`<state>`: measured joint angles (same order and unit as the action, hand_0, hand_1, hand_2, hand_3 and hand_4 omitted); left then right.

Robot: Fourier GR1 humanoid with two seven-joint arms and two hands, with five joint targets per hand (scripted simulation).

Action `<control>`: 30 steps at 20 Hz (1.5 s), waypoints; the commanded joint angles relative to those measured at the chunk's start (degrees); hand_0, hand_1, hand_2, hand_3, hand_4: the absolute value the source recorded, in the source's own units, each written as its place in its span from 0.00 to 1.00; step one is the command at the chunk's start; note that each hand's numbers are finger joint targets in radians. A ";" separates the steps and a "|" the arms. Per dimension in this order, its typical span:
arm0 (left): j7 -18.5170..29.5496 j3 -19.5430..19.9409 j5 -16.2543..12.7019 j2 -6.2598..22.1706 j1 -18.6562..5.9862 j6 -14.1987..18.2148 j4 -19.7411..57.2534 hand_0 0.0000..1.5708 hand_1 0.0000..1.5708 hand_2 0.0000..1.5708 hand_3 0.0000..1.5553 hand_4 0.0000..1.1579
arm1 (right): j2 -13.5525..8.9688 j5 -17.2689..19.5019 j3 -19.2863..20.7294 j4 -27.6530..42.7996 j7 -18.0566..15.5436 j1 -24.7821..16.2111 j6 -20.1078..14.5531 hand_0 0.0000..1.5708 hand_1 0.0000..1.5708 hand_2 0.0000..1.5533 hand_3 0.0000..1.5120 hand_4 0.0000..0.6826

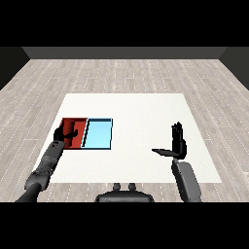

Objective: Pick the red can and put it in the red box

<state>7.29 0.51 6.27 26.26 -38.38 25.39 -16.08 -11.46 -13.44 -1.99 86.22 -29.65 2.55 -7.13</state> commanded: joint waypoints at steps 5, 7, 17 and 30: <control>1.83 1.85 0.13 0.81 -0.79 -3.61 10.19 0.79 0.79 0.74 0.00 0.39 | 0.66 0.63 0.36 -1.43 -1.73 2.13 0.09 0.00 0.00 0.00 0.00 0.00; 1.45 -0.31 2.12 0.01 -1.59 -7.76 11.25 0.15 0.15 0.29 0.00 0.59 | 0.59 0.26 -0.23 2.56 -0.97 0.51 0.33 0.00 0.00 0.00 0.00 0.00; -8.86 -1.40 4.08 1.26 -6.86 -7.25 14.63 0.00 0.00 0.00 0.00 0.00 | 1.37 -0.33 0.16 3.25 -1.84 -0.50 1.36 0.00 0.00 0.00 0.00 0.00; 30.60 15.54 -15.66 -4.43 -2.87 -14.09 -13.01 0.00 0.00 0.00 0.00 0.00 | -0.44 -0.53 -0.14 2.94 -2.21 -0.33 4.71 0.00 0.00 0.00 0.00 0.00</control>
<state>29.05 14.08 -5.91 23.75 -42.35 16.60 -21.36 -11.32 -14.74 -2.09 89.42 -32.08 1.34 -2.43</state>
